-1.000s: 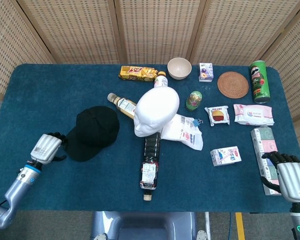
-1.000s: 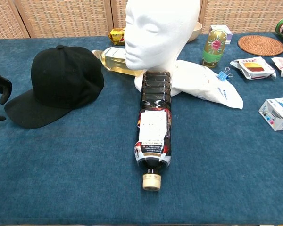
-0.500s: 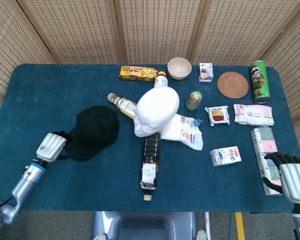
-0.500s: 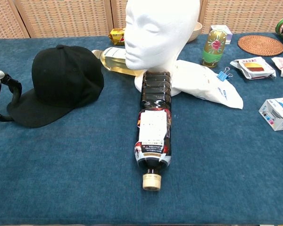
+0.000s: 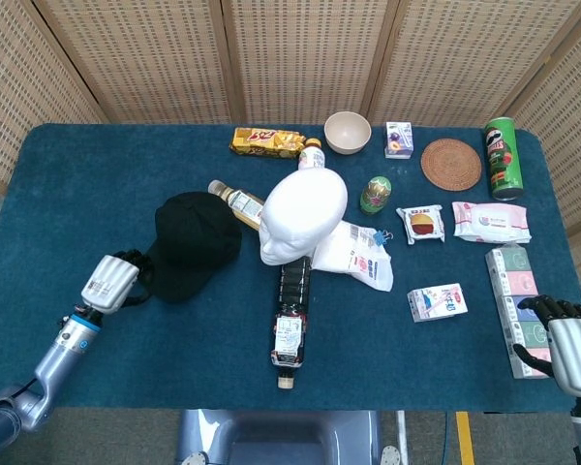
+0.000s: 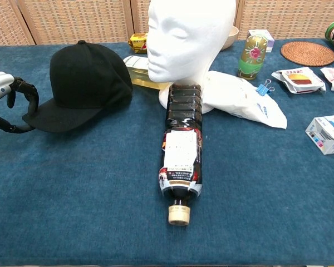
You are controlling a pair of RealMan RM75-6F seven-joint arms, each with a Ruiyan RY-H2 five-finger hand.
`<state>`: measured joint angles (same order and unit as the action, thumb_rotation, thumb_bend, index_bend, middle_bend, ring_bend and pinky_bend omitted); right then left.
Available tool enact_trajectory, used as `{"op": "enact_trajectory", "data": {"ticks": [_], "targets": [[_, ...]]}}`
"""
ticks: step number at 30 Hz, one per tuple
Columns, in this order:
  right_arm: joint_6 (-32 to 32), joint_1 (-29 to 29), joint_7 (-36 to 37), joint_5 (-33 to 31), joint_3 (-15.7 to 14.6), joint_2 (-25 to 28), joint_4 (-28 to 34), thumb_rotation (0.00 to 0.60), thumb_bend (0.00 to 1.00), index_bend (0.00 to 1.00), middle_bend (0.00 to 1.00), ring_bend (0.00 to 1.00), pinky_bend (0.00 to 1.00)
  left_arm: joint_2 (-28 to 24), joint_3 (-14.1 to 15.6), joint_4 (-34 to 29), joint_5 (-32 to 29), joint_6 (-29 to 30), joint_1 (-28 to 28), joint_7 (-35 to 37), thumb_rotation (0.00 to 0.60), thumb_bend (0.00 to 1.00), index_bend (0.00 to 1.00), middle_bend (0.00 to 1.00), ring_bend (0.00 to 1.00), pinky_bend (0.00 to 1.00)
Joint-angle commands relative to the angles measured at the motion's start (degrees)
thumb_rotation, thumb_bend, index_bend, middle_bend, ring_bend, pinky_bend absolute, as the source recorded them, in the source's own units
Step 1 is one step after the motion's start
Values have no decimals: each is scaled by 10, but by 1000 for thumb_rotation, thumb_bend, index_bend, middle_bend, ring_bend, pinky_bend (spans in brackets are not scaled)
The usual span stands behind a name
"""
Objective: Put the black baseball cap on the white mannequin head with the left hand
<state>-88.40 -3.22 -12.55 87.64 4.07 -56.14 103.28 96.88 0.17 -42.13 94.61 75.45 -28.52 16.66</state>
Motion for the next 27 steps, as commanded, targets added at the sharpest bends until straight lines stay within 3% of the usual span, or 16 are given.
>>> {"op": "enact_trajectory", "data": {"ticks": [1, 17, 19, 22, 27], "targets": [[-1, 1, 2, 0, 0, 0, -1, 600, 150, 380, 404, 436, 426, -6, 2, -17, 5, 8, -3, -5, 600, 217, 583, 487, 364, 520], [-23, 18, 28, 6, -4, 3, -15, 600, 151, 380, 404, 437, 426, -35, 10, -179, 22, -17, -36, -103, 600, 218, 563, 484, 358, 518], [-23, 18, 29, 7, -3, 3, -16, 600, 151, 380, 404, 437, 426, -47, 13, -197, 17, -32, -37, -122, 600, 214, 510, 458, 331, 496], [-23, 18, 29, 8, -3, 2, -17, 600, 151, 380, 404, 437, 426, -69, 16, -224, 7, -55, -38, -152, 600, 191, 348, 350, 222, 418], [-18, 15, 28, 9, -2, 0, -18, 600, 151, 379, 404, 437, 429, -101, 15, -265, -14, -60, -25, -197, 600, 176, 247, 250, 152, 366]]}}
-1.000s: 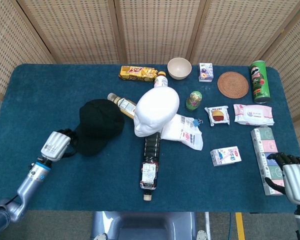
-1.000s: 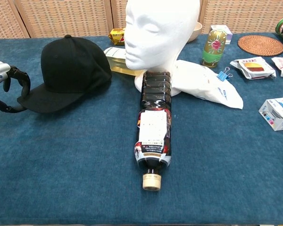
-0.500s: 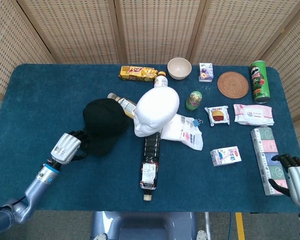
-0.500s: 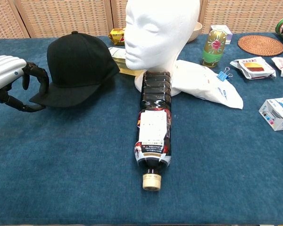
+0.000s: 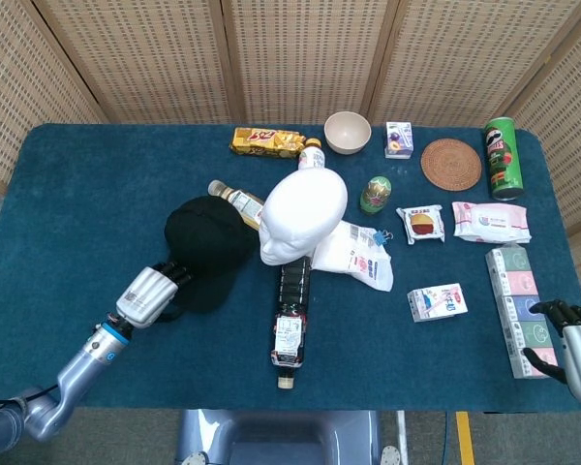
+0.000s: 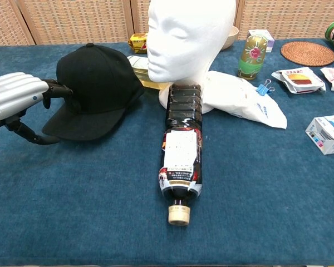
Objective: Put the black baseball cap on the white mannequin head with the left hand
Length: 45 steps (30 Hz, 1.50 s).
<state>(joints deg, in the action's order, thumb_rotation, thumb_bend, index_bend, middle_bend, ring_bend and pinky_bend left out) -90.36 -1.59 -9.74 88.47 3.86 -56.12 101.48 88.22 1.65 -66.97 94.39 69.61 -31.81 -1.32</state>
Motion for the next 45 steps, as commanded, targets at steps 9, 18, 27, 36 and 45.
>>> {"op": "enact_trajectory", "data": {"ticks": [9, 18, 27, 36, 45], "targets": [[9, -8, -4, 3, 3, -2, 3, 600, 152, 380, 404, 437, 429, -11, -2, -10, -18, 37, 35, -25, 600, 175, 241, 235, 150, 360], [4, -2, -3, 1, 2, 0, 3, 600, 151, 380, 404, 437, 429, 35, -5, 34, -14, 49, 41, -16, 600, 180, 317, 240, 184, 405], [0, 2, 1, 0, 1, 0, -1, 600, 151, 380, 404, 437, 430, 76, -9, 81, -7, 57, 39, -13, 600, 181, 358, 293, 207, 432], [-5, 7, 5, -2, 1, 4, -2, 600, 153, 380, 404, 436, 433, 100, -9, 115, -10, 50, 38, -4, 600, 181, 358, 293, 207, 432], [-6, 9, 4, -2, 1, 5, -1, 600, 152, 380, 404, 437, 433, 125, -15, 146, -18, 47, 37, 0, 600, 181, 358, 293, 207, 432]]}}
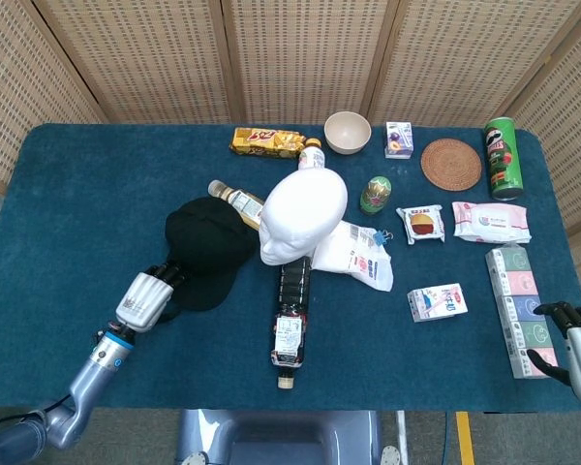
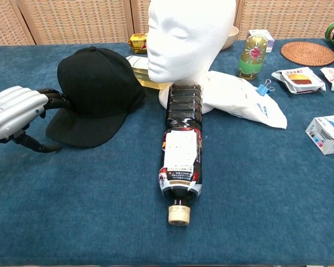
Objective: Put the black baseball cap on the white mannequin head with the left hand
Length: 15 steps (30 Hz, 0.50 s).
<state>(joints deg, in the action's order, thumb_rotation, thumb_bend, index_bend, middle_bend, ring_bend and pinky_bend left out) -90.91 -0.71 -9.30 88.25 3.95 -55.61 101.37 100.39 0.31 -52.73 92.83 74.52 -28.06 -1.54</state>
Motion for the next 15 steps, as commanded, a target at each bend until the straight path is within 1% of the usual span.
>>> {"op": "enact_trajectory", "data": {"ticks": [1, 15], "targets": [[0, 0, 0, 0, 0, 0, 0, 600, 153, 380, 404, 437, 433, 5, -2, 6, -3, -3, -1, 3, 600, 181, 358, 293, 207, 432], [-6, 8, 3, -4, -1, 4, -2, 600, 152, 380, 404, 437, 433, 40, -14, 38, -11, -1, -8, 20, 600, 207, 358, 292, 207, 433]]}}
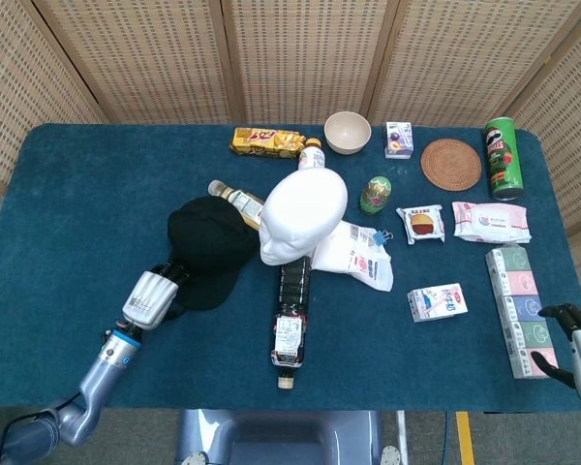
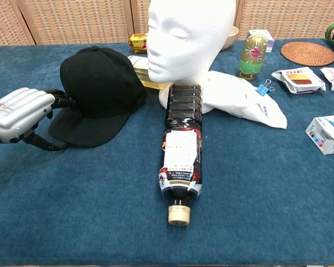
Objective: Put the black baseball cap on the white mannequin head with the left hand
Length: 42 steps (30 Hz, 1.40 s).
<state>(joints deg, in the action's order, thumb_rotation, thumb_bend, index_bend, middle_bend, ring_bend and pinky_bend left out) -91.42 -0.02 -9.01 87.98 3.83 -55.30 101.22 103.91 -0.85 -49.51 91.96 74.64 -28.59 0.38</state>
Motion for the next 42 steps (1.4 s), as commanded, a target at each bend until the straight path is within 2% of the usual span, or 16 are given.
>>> {"op": "enact_trajectory", "data": {"ticks": [1, 6, 12, 24, 32, 38, 42], "targets": [[-2, 2, 1, -2, 0, 1, 0, 600, 153, 380, 404, 437, 433, 8, -5, 9, -4, -4, -4, 2, 600, 208, 358, 292, 207, 433], [-6, 5, 2, -2, 1, 3, -1, 600, 152, 380, 404, 437, 435, 25, -16, 26, -11, -8, -12, 14, 600, 226, 358, 293, 207, 436], [-10, 7, 4, -3, 3, 3, -1, 600, 152, 380, 404, 437, 435, 35, -44, 36, -26, 1, -26, 30, 600, 233, 361, 293, 209, 445], [-8, 3, 2, -2, 8, 3, 3, 600, 152, 379, 404, 437, 440, 12, -91, 24, -45, 17, -57, 51, 600, 299, 448, 305, 257, 484], [0, -3, 1, -3, 10, 4, 7, 600, 152, 380, 404, 438, 442, 4, -111, 39, -57, -5, -88, 75, 600, 351, 458, 305, 257, 498], [2, -4, 2, -4, 11, 6, 12, 600, 152, 380, 404, 438, 443, 19, -116, 74, -69, -32, -109, 83, 600, 448, 555, 346, 343, 584], [2, -4, 0, -2, 10, 9, 16, 600, 152, 379, 404, 438, 446, 35, -121, 102, -76, -37, -118, 94, 600, 487, 639, 427, 419, 671]]}}
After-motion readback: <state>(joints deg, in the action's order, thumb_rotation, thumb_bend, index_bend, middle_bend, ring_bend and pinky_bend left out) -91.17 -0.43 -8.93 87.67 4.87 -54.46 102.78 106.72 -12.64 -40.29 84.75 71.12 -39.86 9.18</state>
